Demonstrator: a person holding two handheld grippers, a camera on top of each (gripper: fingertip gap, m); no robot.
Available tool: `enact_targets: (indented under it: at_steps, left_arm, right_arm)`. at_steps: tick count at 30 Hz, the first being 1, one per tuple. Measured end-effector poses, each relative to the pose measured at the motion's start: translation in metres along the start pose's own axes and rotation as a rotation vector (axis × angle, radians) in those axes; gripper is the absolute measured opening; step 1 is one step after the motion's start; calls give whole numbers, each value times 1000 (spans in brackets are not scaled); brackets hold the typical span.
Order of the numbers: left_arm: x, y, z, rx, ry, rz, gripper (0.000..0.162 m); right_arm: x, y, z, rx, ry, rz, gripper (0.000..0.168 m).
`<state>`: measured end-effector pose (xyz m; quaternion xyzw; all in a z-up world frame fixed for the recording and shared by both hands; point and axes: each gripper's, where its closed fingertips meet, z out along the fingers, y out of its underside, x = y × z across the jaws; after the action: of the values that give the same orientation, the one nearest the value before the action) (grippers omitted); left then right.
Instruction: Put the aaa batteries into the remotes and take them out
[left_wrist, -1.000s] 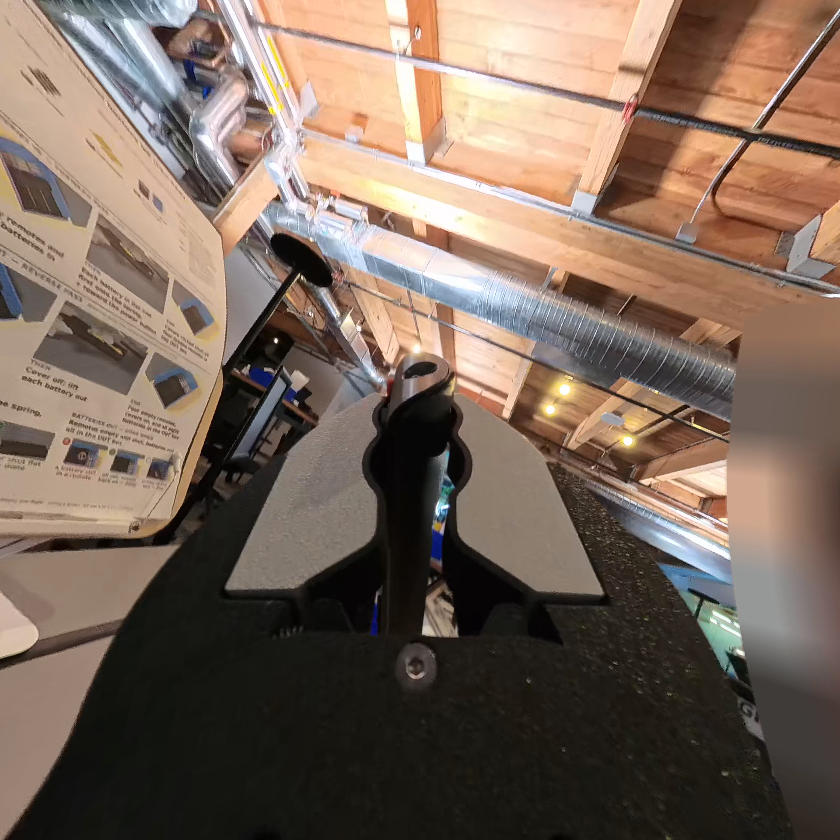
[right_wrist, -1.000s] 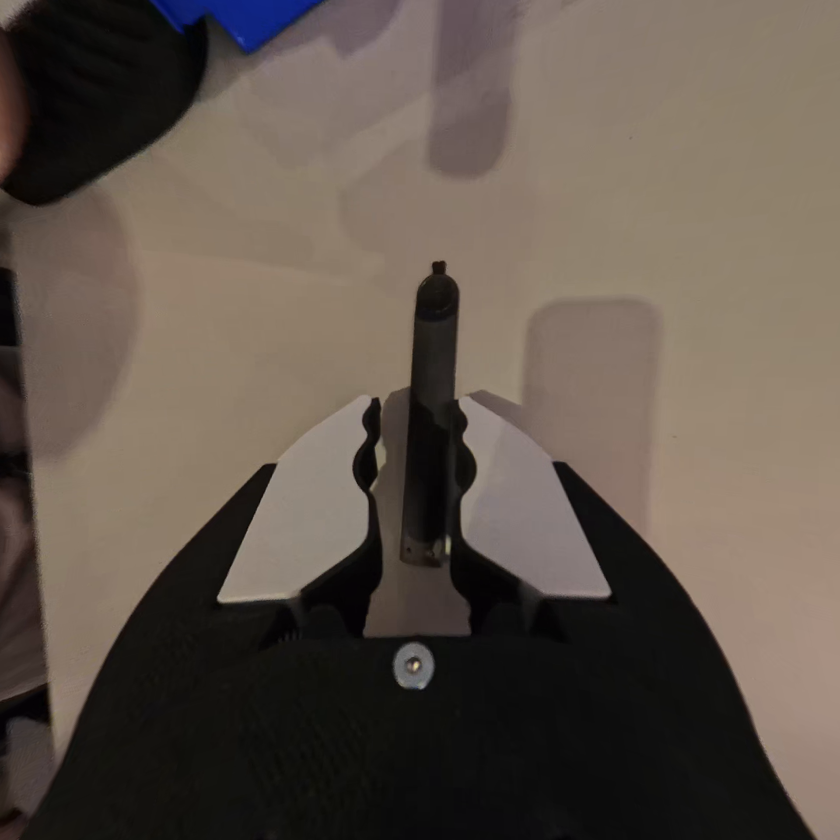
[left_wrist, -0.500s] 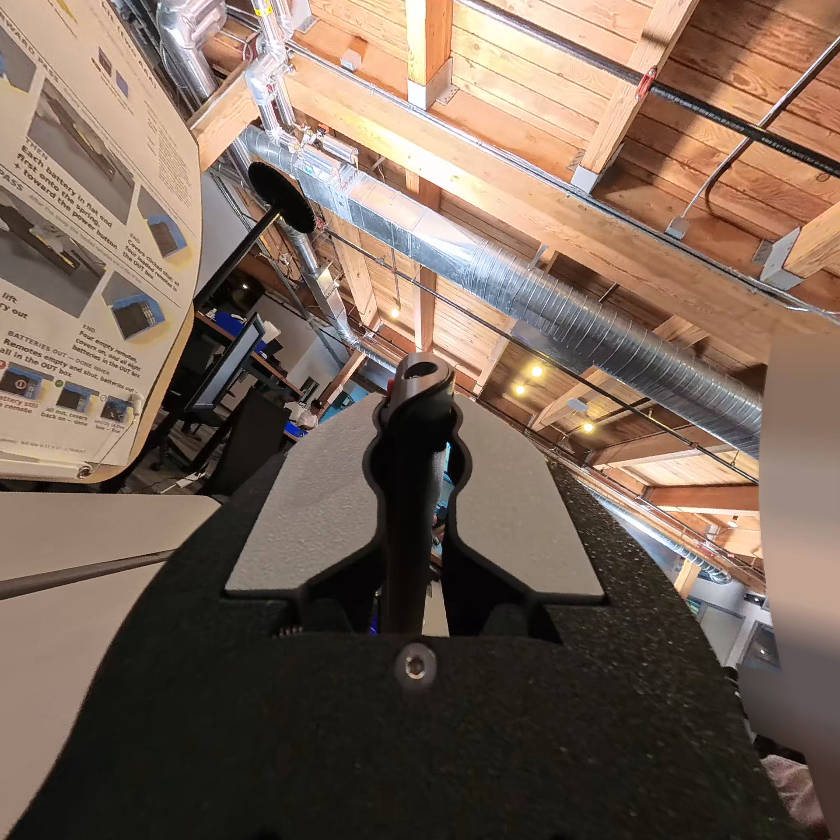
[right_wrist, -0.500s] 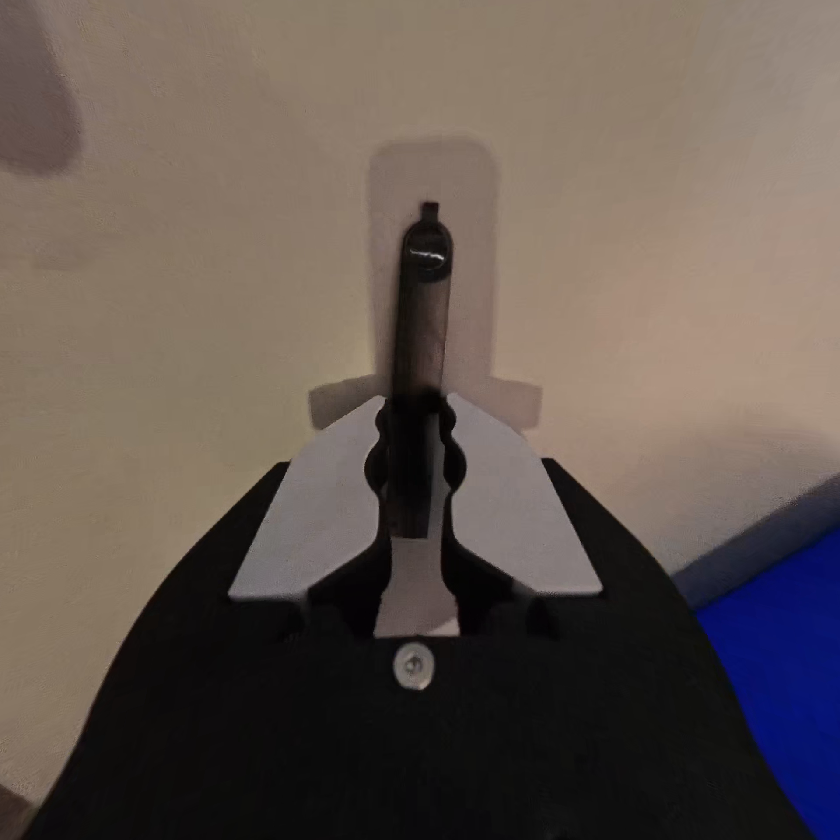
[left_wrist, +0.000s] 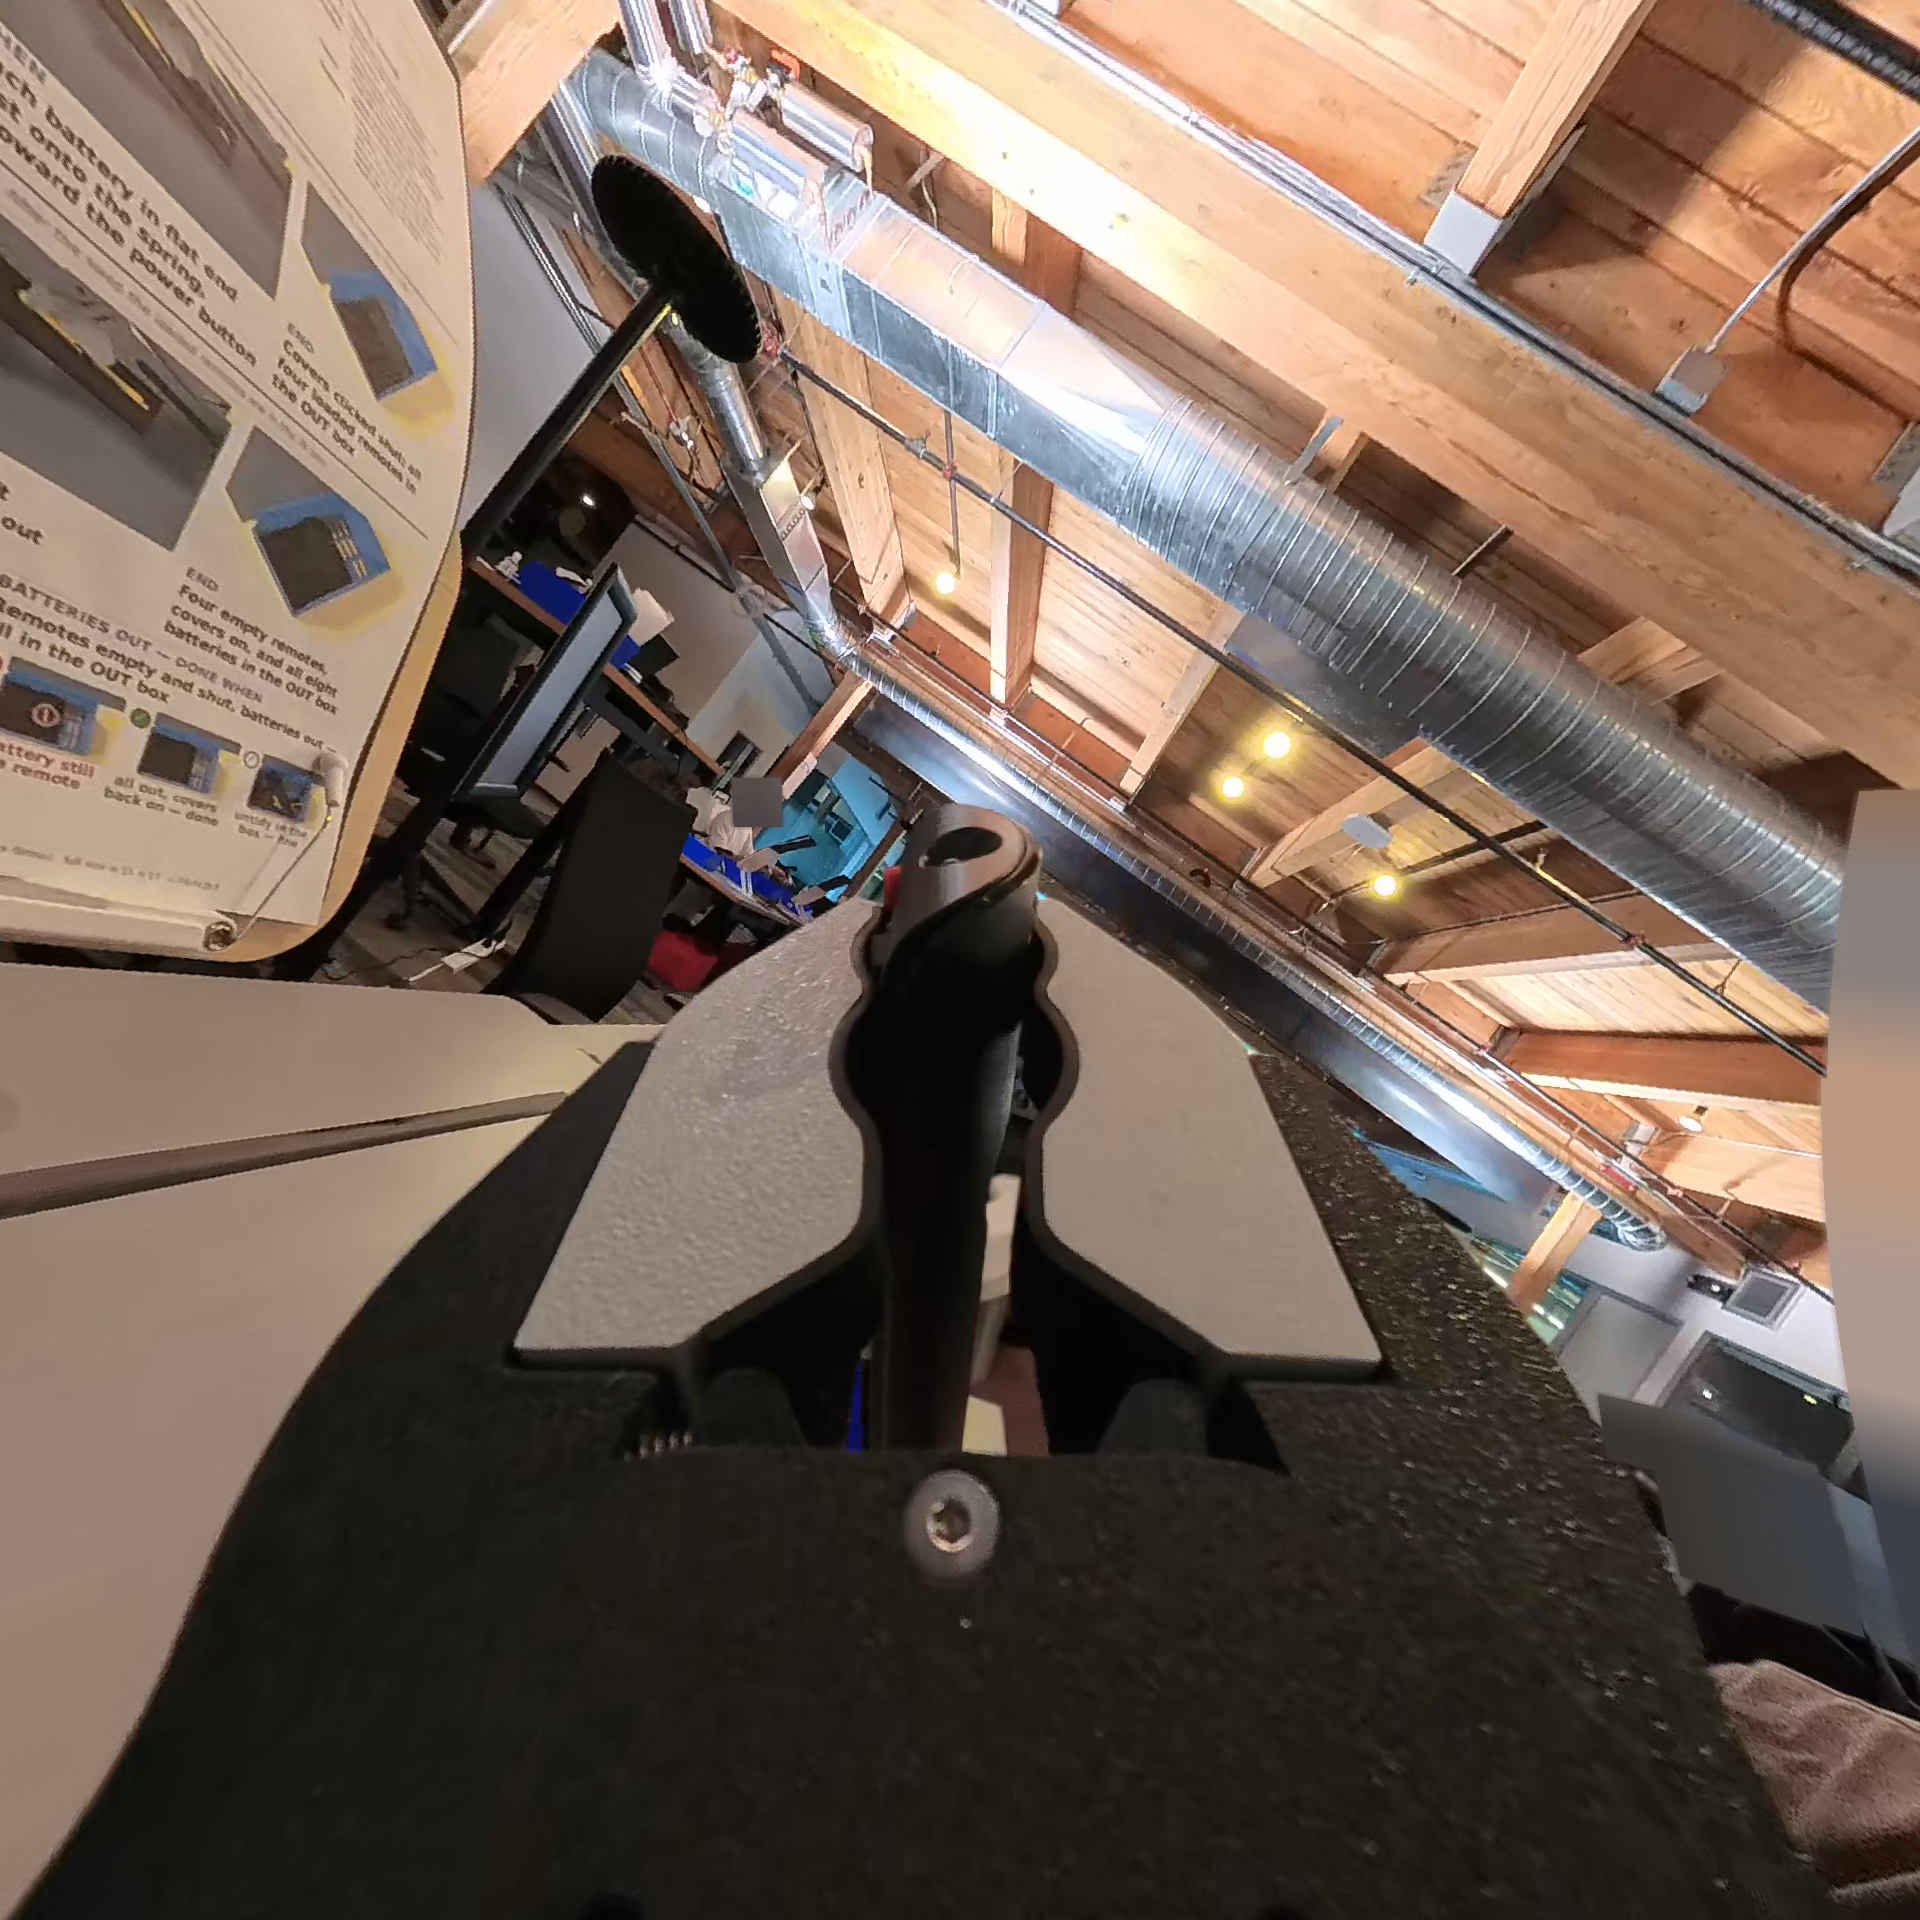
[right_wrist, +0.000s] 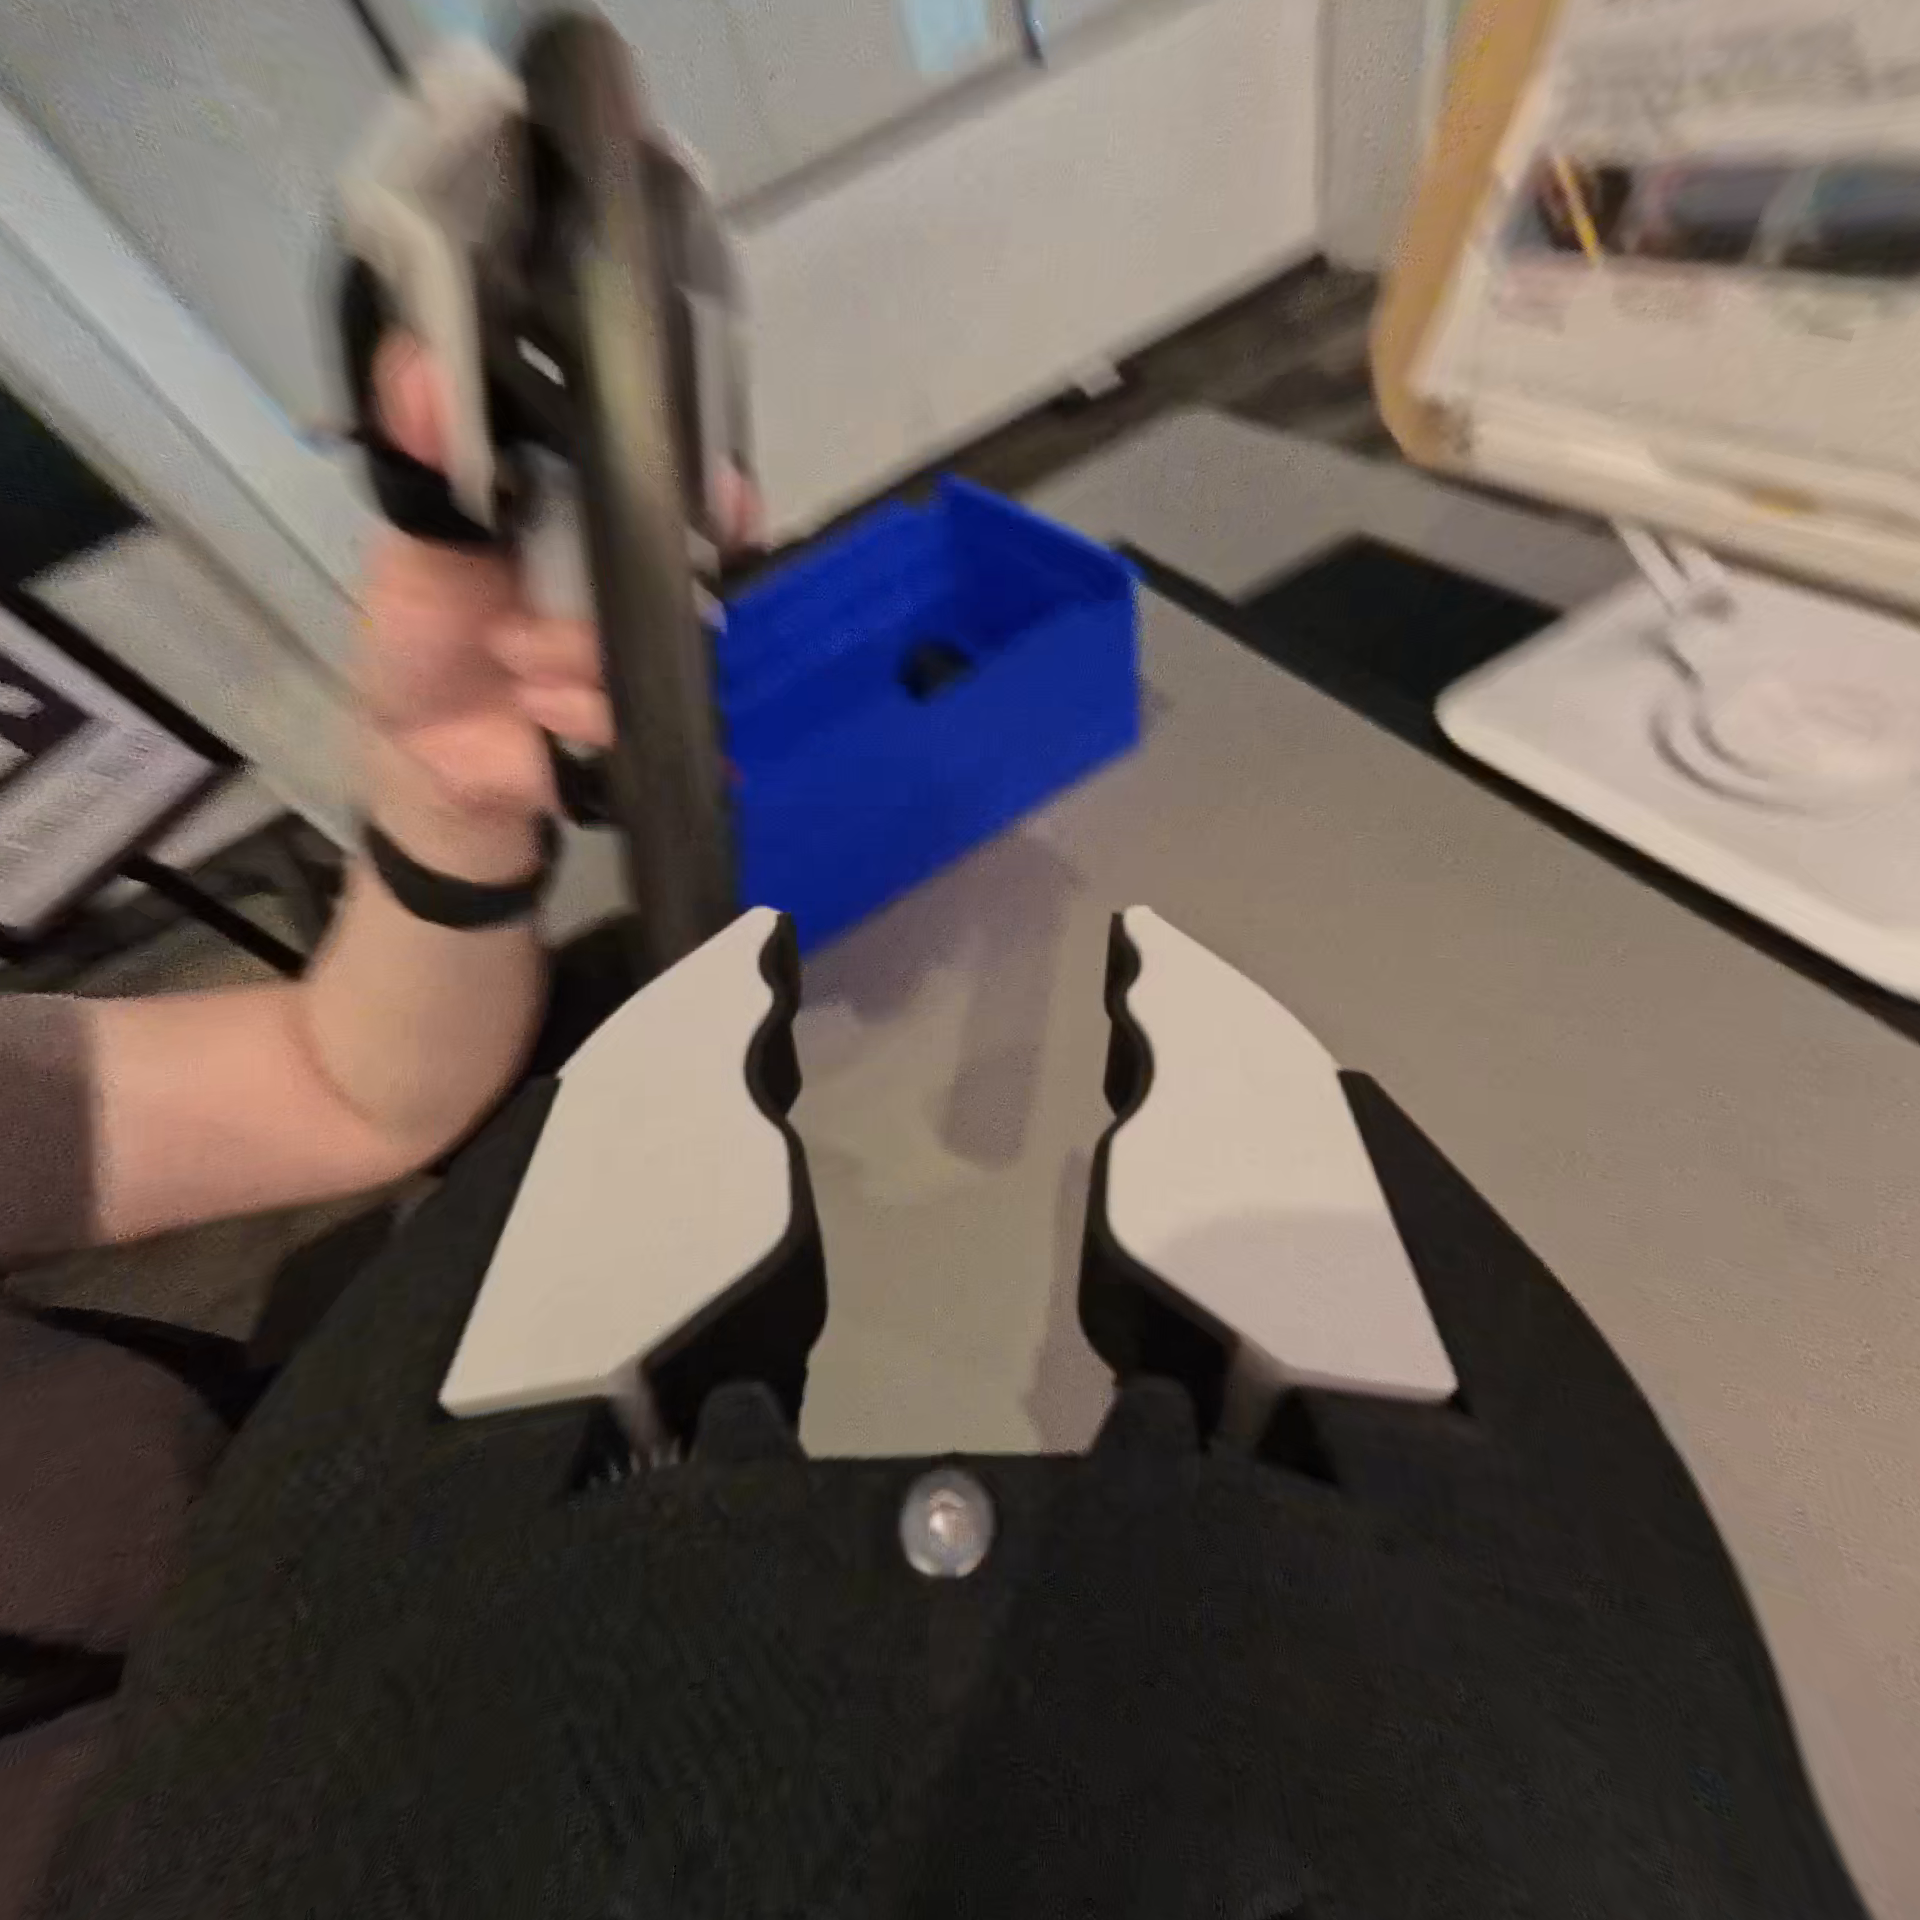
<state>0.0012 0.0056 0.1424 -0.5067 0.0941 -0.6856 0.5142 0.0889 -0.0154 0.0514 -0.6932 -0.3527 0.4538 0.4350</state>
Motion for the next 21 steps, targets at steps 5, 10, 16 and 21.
enact_targets:
  at_steps: [5,10,16,21]
  left_arm:
    - [-3,11,5,-32,-7,2,23]
    - [0,16,10,-48,15,9,23]
    - [7,18,9,-158,61,70,30]
    - [9,30,5,-310,12,231,42]
  right_arm:
    - [-37,9,35,-45,-299,167,65]
    - [-52,21,43,-64,-442,192,23]
    - [-57,15,28,25,-577,285,23]
    - [-65,17,24,-1,-674,291,23]
